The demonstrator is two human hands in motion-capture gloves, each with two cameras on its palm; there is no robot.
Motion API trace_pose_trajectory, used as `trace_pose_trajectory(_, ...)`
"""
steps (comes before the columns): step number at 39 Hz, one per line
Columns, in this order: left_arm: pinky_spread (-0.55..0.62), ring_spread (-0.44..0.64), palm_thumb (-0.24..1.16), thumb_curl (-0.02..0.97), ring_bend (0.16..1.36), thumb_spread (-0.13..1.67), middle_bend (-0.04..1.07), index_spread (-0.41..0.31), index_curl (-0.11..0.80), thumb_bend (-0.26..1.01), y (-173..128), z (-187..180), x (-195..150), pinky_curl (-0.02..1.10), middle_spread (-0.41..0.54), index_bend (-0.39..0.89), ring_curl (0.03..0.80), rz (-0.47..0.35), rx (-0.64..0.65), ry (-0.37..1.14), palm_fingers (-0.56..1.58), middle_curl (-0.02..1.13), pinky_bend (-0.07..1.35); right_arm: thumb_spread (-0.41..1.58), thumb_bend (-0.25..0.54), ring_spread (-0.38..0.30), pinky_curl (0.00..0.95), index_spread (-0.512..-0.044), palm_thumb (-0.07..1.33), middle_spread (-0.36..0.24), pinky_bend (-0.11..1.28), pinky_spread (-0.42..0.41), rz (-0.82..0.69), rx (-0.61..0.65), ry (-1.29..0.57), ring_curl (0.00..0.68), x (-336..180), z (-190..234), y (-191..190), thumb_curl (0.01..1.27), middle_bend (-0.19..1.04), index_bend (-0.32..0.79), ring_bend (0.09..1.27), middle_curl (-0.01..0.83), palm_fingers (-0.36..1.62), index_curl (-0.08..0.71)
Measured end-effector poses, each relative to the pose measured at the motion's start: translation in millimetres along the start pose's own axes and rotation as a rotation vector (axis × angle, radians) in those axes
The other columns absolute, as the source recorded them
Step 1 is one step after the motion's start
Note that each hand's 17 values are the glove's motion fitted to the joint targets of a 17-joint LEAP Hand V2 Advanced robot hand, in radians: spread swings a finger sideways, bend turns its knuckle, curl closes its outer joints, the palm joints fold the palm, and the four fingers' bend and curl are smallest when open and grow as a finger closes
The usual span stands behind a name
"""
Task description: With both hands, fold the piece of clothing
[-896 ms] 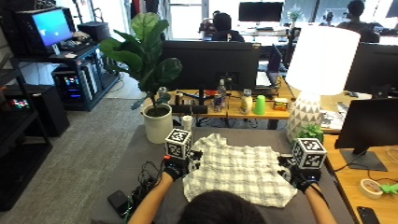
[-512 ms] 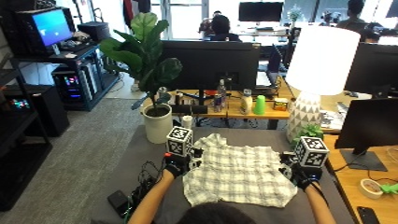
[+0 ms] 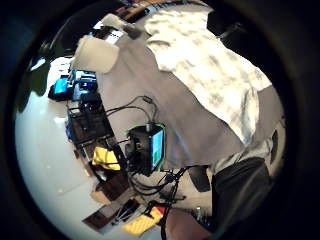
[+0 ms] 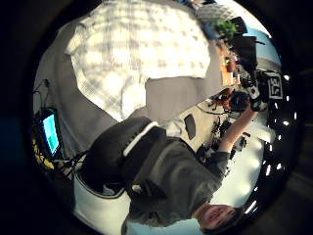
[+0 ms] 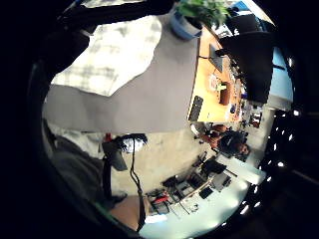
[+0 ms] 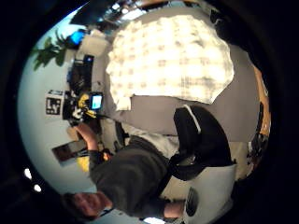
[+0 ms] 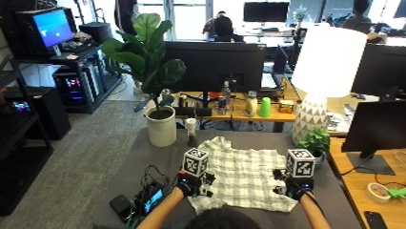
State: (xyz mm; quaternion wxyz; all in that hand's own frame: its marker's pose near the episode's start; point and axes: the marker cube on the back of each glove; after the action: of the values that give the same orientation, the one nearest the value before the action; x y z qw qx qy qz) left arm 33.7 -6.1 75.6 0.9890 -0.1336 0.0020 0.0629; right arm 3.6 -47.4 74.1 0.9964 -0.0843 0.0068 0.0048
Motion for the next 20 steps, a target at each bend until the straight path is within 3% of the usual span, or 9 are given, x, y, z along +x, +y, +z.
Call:
trace_pose_trajectory(12,0.22,0.13,0.07,0.211,0.63,0.93,0.17,-0.009,0.263,-0.03,-32.1,99.9,12.4,0.34,0.127,0.1,0.319,0.03,-0.224,-0.027,0.23,0.22,0.47,1.18,0.181,-0.016,0.321,-0.284,0.63,-0.025,0.34,0.164,-0.047,-0.221,0.025,0.337,-10.5,109.4,-42.1,0.24,0.2,0.1,0.44,0.348,0.58,0.247)
trace_pose_trajectory(17,0.19,0.12,0.07,0.232,0.67,0.87,0.17,0.022,0.239,-0.03,-44.0,123.2,18.1,0.36,0.133,0.07,0.331,0.031,-0.13,-0.095,0.22,0.23,0.53,1.12,0.192,-0.031,0.33,-0.293,0.74,-0.036,0.35,0.161,-0.012,-0.288,0.102,0.339,-3.7,148.8,-56.8,0.28,0.21,0.12,0.43,0.363,0.62,0.25)
trace_pose_trajectory(20,0.06,0.05,0.13,0.246,0.71,0.9,0.17,0.024,0.193,0.0,-51.8,128.6,14.0,0.39,0.104,0.0,0.336,-0.004,-0.103,-0.102,0.33,0.24,0.67,1.09,0.231,-0.053,0.331,-0.296,0.86,-0.049,0.35,0.144,0.011,-0.267,0.133,0.339,-0.6,155.5,-61.0,0.32,0.2,0.15,0.42,0.369,0.66,0.261)
